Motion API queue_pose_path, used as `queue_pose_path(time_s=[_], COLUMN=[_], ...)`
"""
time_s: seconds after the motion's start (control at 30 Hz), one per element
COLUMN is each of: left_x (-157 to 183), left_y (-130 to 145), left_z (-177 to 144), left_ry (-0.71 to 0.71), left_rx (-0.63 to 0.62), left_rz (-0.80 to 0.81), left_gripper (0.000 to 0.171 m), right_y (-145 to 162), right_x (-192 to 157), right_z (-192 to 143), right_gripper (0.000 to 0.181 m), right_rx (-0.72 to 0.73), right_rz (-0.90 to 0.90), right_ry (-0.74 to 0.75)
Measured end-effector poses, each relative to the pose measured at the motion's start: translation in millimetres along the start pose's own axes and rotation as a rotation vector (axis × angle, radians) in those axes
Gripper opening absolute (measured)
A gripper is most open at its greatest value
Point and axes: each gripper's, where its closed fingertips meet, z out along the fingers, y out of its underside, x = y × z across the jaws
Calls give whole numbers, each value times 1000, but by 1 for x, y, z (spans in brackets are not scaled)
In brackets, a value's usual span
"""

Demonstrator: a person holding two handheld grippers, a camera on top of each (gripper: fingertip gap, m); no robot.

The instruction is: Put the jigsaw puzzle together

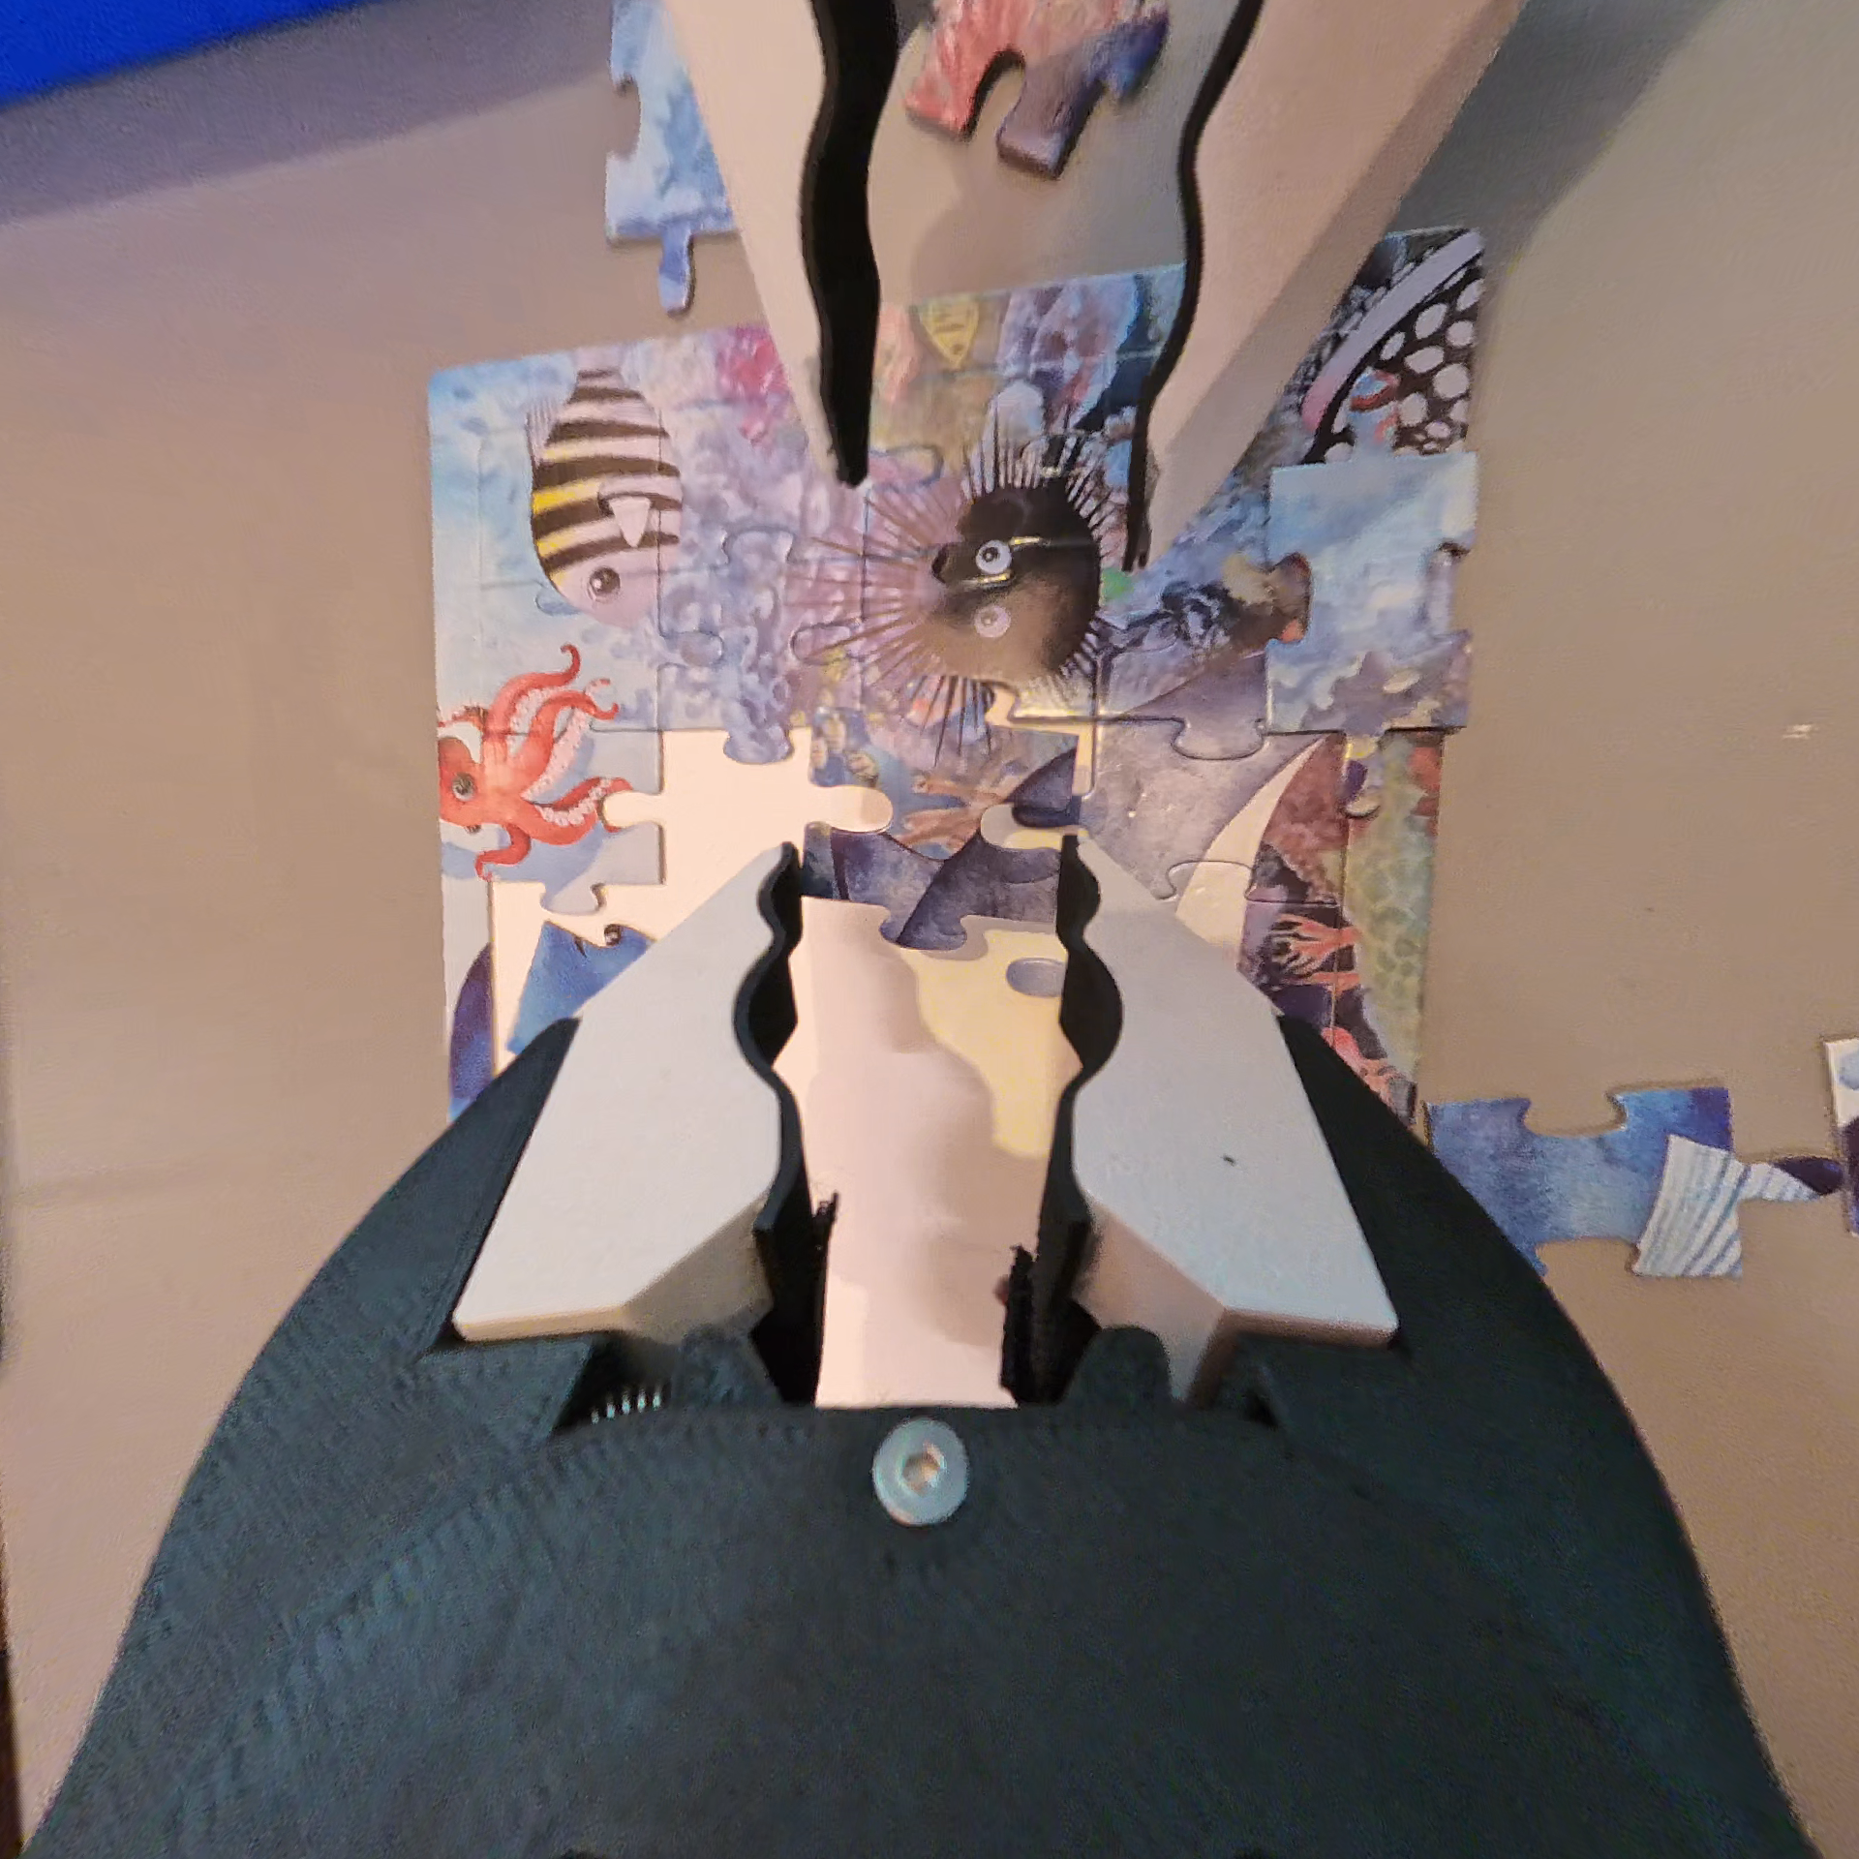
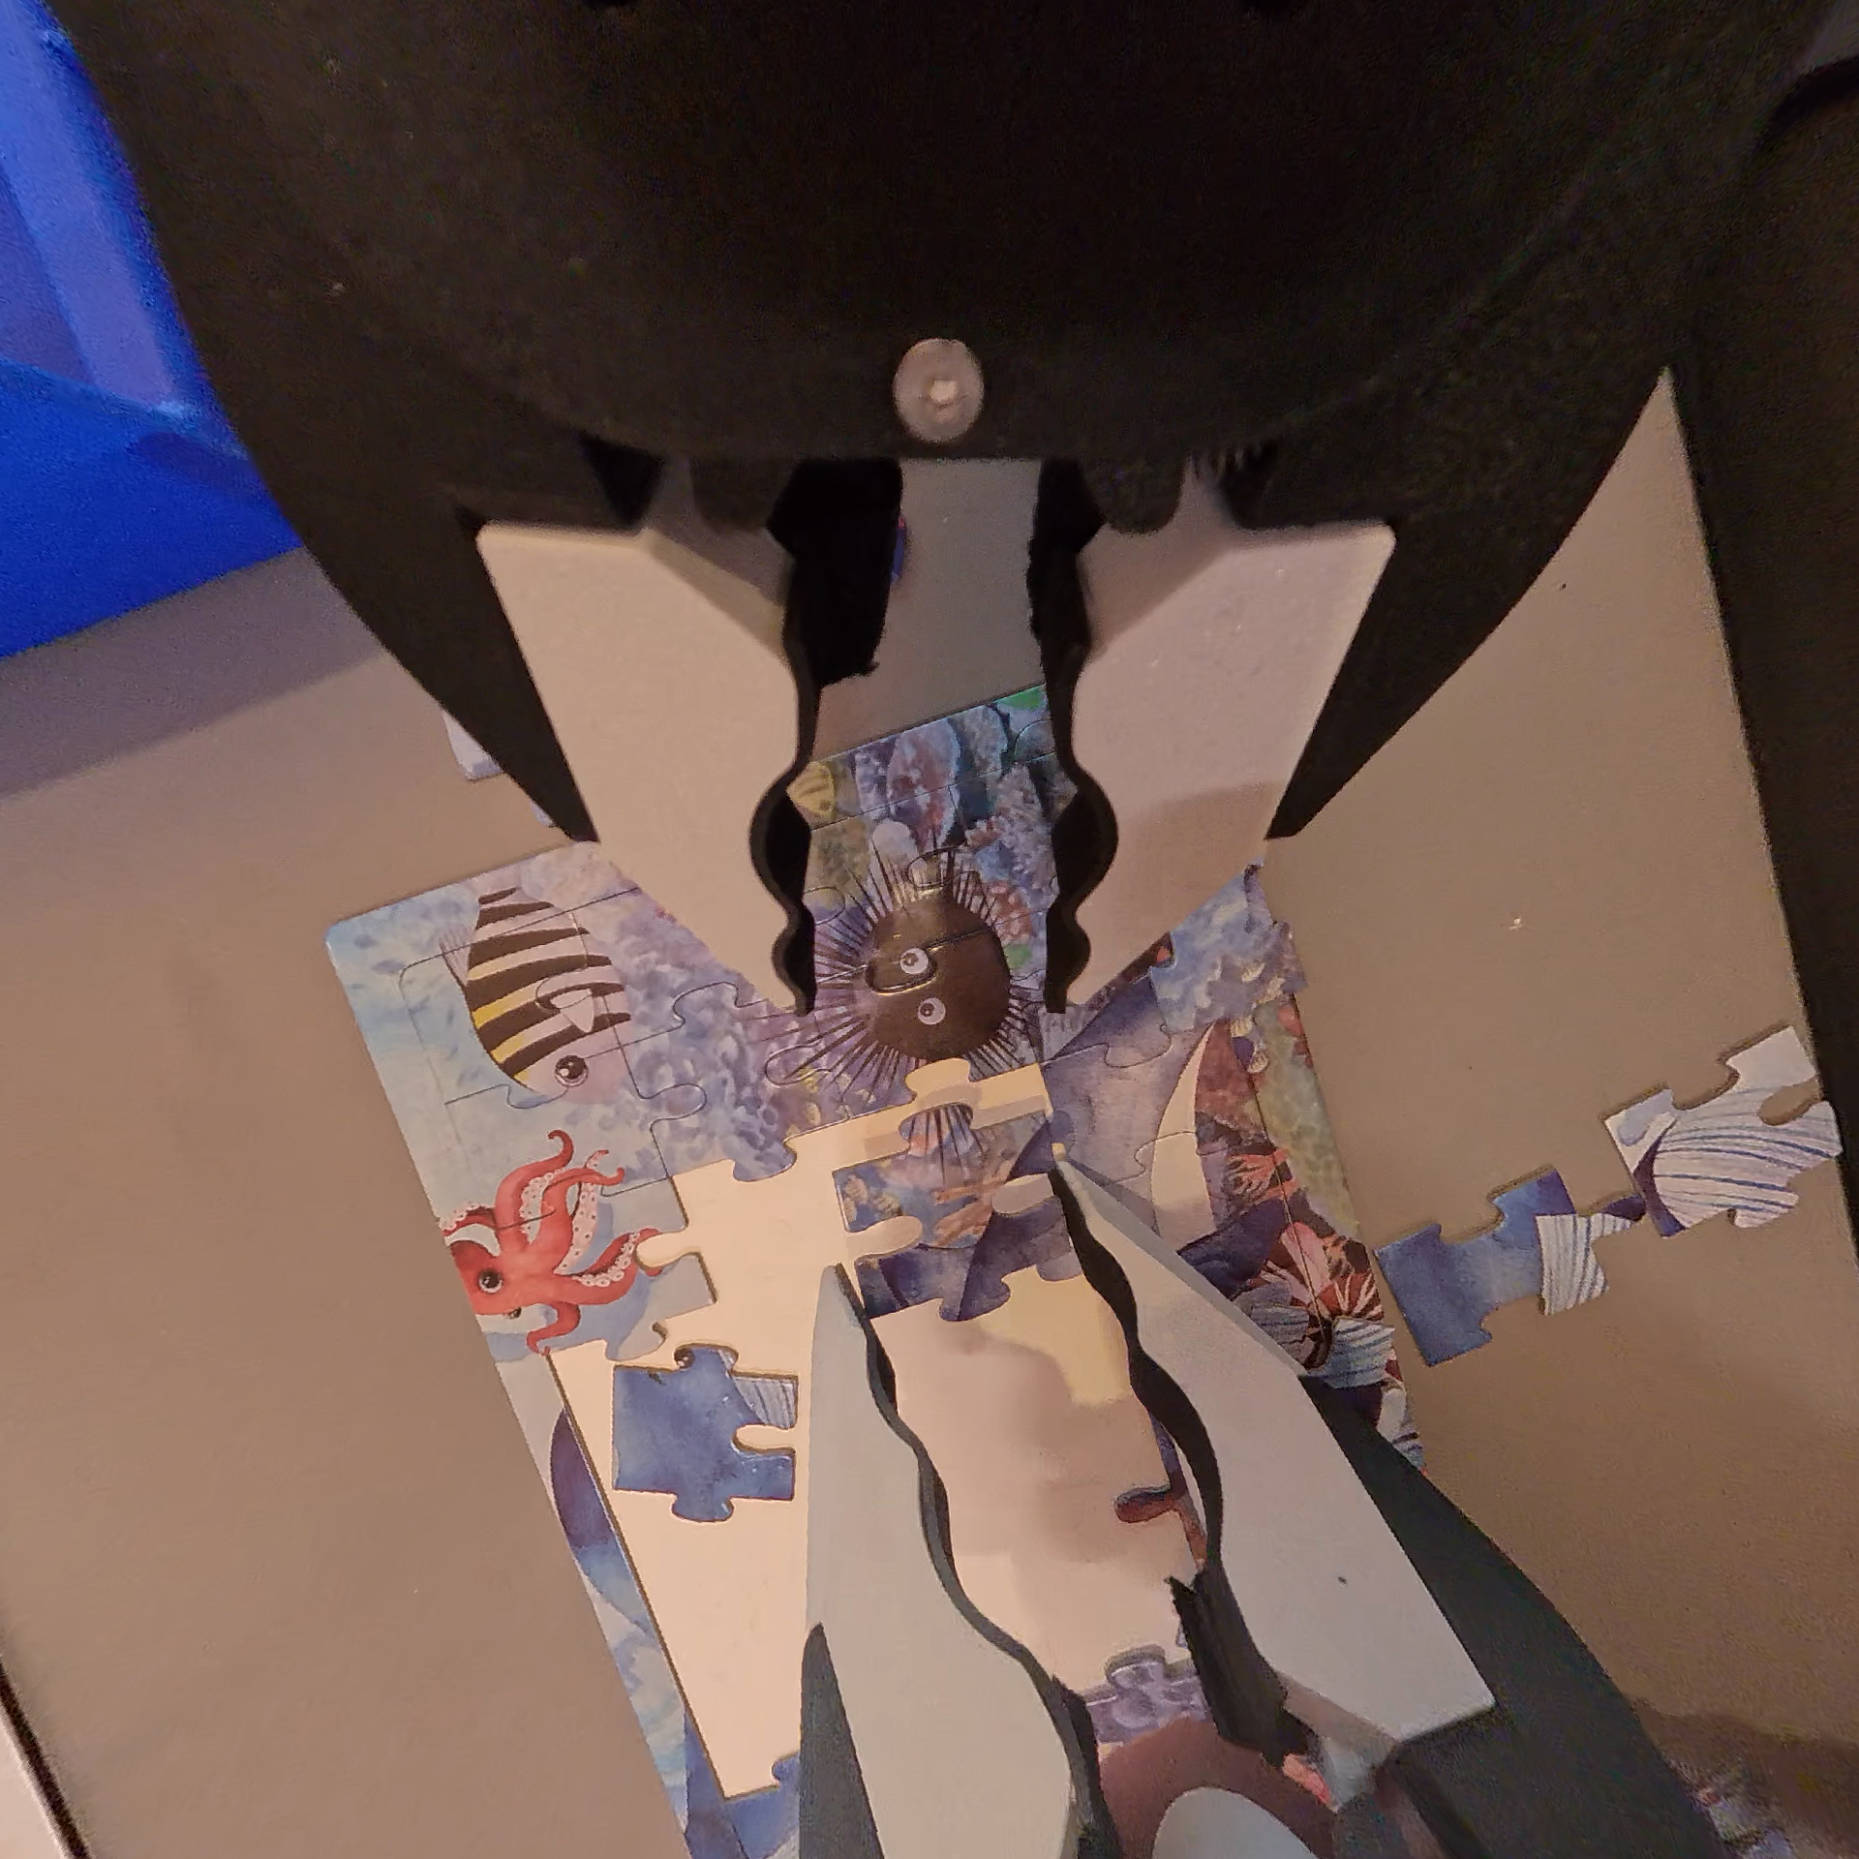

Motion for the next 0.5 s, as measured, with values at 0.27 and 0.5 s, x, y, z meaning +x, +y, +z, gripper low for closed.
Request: queue_pose_path(time_s=[0.27,0.5], left_x=[4,5], left_y=[-3,-8], left_z=[7,6], left_ry=[39,73], left_rx=[-8,7], left_rz=[-70,-95], left_gripper=[49,49], right_y=[1,2], right_x=[-4,-3], right_z=[5,6], right_gripper=[44,45], right_rx=[-10,-12], right_rz=[4,16], right_ry=[-21,-28])
